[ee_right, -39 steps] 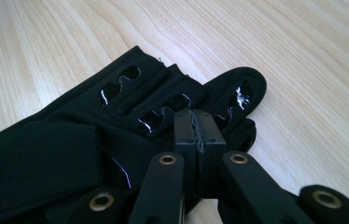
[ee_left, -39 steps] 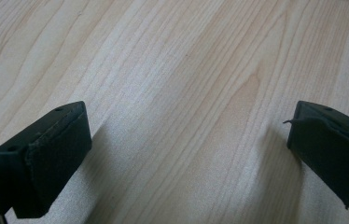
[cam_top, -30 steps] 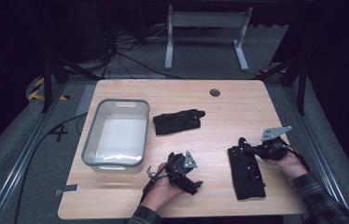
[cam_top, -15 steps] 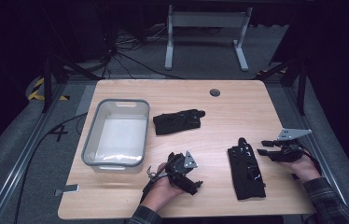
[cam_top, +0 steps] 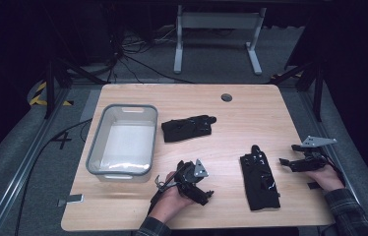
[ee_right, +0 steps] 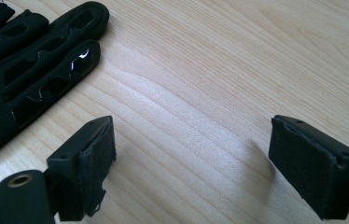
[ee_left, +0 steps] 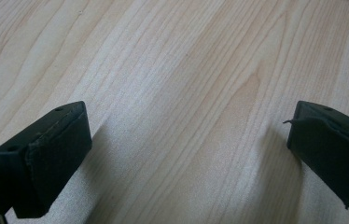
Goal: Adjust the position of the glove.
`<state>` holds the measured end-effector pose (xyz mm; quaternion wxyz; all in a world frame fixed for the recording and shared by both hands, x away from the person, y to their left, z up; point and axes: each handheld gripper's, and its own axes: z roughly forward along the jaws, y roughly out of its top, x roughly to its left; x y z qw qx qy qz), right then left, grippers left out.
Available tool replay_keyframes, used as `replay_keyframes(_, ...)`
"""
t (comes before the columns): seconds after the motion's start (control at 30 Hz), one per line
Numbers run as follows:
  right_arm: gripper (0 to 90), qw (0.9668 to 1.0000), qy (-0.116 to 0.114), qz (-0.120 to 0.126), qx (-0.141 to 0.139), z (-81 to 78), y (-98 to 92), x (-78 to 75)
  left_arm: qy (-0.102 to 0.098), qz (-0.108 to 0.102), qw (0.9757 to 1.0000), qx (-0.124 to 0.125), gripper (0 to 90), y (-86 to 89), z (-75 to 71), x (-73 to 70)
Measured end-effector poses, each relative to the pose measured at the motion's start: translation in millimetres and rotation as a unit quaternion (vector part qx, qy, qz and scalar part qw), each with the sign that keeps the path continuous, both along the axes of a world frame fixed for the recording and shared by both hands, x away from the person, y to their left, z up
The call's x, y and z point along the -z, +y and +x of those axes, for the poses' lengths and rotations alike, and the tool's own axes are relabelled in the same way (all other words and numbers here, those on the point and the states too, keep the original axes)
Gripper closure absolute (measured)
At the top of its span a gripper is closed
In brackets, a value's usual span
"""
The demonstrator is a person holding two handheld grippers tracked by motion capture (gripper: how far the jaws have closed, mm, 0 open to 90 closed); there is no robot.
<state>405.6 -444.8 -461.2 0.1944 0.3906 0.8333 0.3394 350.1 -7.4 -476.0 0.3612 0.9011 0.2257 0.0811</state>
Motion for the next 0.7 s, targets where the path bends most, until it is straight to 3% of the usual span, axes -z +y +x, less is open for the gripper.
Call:
replay_keyframes(0.17,15.2,0.9998,0.015,0.010,0.003,3.1,-2.0,0.5,0.000,0.000,1.0000,0.000,0.0,-0.1,-0.1,0.0)
replay_keyframes(0.3,15.1,0.9998,0.015,0.010,0.002,3.1,-1.9,0.5,0.009,0.018,0.9998,-0.001,0.6,-2.7,1.3,-4.0)
replay_keyframes(0.47,15.1,0.9998,0.015,0.010,0.002,3.1,-1.8,0.5,0.021,0.028,0.9993,-0.012,7.9,-6.7,5.2,-10.7)
replay_keyframes(0.57,15.1,0.9998,0.015,0.010,0.002,3.1,-1.6,0.5,0.018,0.032,0.9992,-0.016,15.6,-8.3,10.9,-18.5)
replay_keyframes(0.63,15.1,0.9998,0.015,0.010,0.003,3.1,-1.6,0.5,0.018,0.018,0.9993,-0.028,21.7,-8.1,16.7,-24.5)
replay_keyframes(0.7,15.1,0.9998,0.015,0.010,0.003,3.0,-1.6,0.5,0.013,0.011,0.9992,-0.037,35.9,-7.8,23.1,-29.3)
